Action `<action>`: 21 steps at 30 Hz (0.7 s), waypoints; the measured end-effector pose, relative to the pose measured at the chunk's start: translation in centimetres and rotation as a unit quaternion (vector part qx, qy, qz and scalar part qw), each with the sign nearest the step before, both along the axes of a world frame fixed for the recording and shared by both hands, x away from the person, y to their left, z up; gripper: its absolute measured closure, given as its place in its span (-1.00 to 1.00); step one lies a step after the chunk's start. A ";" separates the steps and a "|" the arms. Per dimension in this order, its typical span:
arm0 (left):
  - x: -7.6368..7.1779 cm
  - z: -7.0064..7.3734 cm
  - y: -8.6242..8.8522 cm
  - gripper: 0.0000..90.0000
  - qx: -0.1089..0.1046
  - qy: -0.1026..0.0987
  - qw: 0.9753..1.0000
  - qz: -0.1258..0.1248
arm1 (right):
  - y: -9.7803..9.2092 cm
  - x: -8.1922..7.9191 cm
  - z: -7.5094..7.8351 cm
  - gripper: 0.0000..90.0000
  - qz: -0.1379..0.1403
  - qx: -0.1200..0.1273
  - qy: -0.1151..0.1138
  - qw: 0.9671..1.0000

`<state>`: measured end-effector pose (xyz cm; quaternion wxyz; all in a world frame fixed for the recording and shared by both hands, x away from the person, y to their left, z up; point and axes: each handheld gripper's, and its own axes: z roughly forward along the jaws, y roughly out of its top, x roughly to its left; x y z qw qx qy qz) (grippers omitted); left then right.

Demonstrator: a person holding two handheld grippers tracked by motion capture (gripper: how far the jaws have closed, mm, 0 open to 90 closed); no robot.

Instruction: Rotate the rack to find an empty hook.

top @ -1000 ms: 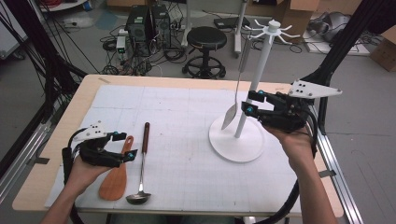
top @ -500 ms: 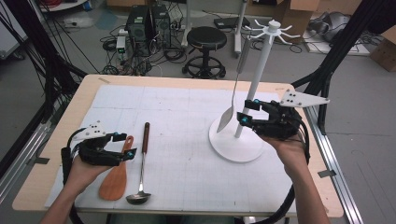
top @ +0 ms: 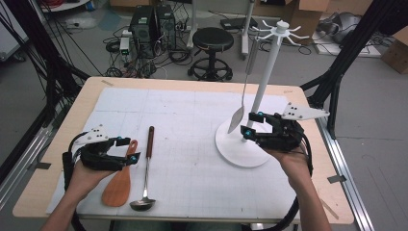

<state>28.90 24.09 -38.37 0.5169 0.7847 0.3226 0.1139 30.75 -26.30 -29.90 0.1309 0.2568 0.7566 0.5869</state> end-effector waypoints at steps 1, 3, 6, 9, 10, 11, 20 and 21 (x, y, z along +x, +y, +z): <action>0.0 0.0 0.0 -0.38 0.000 0.000 1.000 0.000 | 0.0 0.0 -0.2 -0.14 0.000 0.000 0.002 1.000; 0.0 0.0 0.1 -0.38 -0.002 -0.001 1.000 0.001 | 0.0 0.0 -0.5 -0.15 -0.001 -0.001 0.004 1.000; 0.0 0.0 0.2 -0.38 0.000 -0.002 1.000 0.001 | 0.0 -0.1 -0.9 -0.17 -0.001 -0.002 0.007 1.000; 0.0 0.0 0.2 -0.37 -0.001 -0.001 1.000 0.002 | 0.0 -0.1 -1.4 -0.18 -0.001 -0.001 0.010 1.000; 0.0 0.0 0.2 -0.37 0.001 -0.001 1.000 0.001 | -0.1 -0.2 -1.5 -0.18 -0.002 0.000 0.012 1.000; 0.0 0.0 0.2 -0.37 0.001 -0.001 1.000 0.001 | -0.1 -0.2 -1.7 -0.19 -0.003 0.000 0.015 1.000; 0.1 -0.1 0.4 -0.29 0.004 -0.001 1.000 -0.001 | -0.3 -0.4 -3.5 -0.21 -0.006 -0.003 0.030 1.000; 0.1 -0.1 0.4 -0.28 0.003 0.000 1.000 0.000 | -0.3 -0.4 -3.7 -0.21 -0.006 -0.003 0.032 0.999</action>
